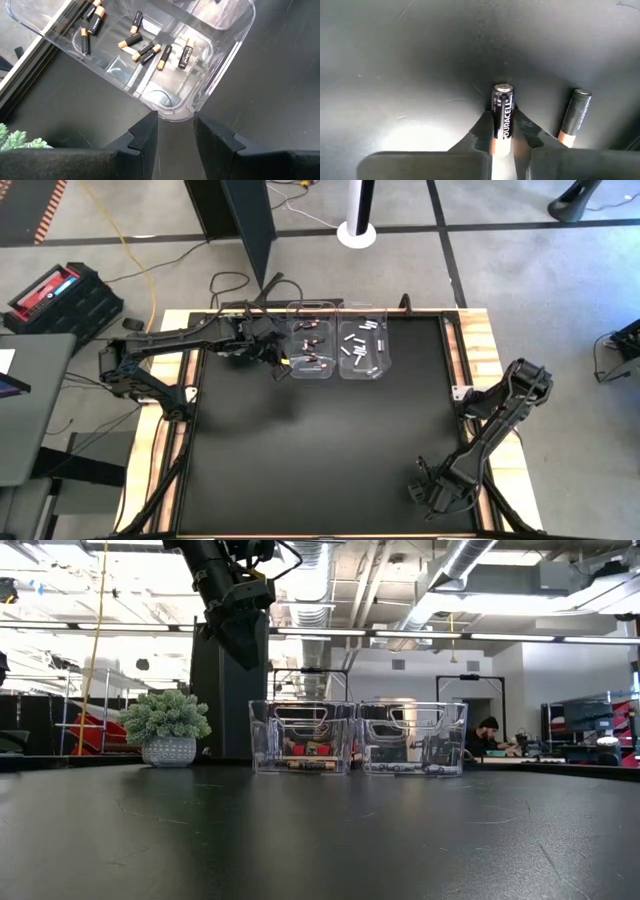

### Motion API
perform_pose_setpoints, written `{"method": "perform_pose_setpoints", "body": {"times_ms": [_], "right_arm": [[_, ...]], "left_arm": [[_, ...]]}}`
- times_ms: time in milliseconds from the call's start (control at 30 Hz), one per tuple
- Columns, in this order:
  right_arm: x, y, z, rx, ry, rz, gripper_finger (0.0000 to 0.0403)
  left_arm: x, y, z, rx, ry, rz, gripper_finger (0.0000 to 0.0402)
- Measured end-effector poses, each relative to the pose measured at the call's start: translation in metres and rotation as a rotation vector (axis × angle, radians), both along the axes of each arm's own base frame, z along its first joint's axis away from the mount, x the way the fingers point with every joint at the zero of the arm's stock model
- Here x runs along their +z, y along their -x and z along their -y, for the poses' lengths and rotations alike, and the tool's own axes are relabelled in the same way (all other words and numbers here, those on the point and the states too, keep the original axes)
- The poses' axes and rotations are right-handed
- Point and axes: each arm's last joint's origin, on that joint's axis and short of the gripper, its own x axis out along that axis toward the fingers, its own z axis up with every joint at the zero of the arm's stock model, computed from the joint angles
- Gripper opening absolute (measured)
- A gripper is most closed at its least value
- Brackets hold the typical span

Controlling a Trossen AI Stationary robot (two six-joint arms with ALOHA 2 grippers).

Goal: Sort batteries
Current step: Put the black battery into the left transparent bin

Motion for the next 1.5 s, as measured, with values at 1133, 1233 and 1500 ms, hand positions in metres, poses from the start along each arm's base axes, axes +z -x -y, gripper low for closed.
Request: {"method": "perform_pose_setpoints", "body": {"times_ms": [1133,1233,1500], "right_arm": [[0.025,0.004,0.020,-0.024,0.106,0.131,0.0047],[0.032,0.000,0.029,-0.031,0.155,0.184,0.0047],[0.050,-0.034,0.072,0.009,0.279,0.344,0.0048]], "left_arm": [[0.000,0.000,0.000,0.022,0.013,0.005,0.0120],[0.000,0.000,0.000,0.025,0.015,0.006,0.0120],[0.000,0.000,0.000,0.025,0.015,0.006,0.0120]]}}
